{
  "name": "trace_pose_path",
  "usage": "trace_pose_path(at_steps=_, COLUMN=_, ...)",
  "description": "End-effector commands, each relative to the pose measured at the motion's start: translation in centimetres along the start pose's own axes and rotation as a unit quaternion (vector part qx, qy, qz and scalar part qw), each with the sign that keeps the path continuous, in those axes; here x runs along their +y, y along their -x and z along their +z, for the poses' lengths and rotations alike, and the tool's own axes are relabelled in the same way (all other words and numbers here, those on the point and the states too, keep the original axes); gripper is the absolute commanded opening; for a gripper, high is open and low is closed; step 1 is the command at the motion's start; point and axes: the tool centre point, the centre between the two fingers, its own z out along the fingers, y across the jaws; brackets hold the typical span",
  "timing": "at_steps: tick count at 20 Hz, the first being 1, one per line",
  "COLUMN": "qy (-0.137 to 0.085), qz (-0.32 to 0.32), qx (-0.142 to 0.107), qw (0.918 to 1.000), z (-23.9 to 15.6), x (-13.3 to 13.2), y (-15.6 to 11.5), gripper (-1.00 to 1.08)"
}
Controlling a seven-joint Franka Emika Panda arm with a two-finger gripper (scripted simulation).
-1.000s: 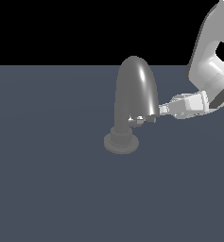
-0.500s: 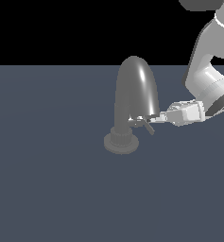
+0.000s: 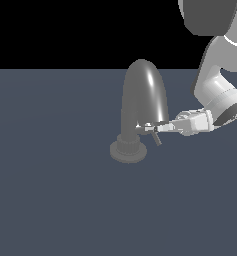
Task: Turn on the faucet by rotating a designated handle.
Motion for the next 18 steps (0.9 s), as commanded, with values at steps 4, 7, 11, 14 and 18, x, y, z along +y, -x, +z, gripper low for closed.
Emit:
trace_pose_path(at_steps=4, qy=-0.014, qz=0.013, qx=-0.001, qw=0.9998, z=0.0, x=-2.3, y=-2.9, gripper=-1.00)
trace_pose_path(at_steps=7, qy=-0.015, qz=0.017, qx=-0.003, qw=0.9997, z=0.0, x=-2.9, y=-3.6, gripper=-1.00)
trace_pose_path(at_steps=11, qy=-0.016, qz=0.021, qx=-0.004, qw=0.9996, z=0.0, x=-3.7, y=-4.5, gripper=-1.00)
trace_pose_path(at_steps=14, qy=-0.016, qz=0.024, qx=-0.005, qw=0.9996, z=0.0, x=-4.2, y=-5.1, gripper=-1.00)
trace_pose_path(at_steps=18, qy=-0.017, qz=0.027, qx=-0.006, qw=0.9995, z=0.0, x=-4.7, y=-5.7, gripper=-1.00)
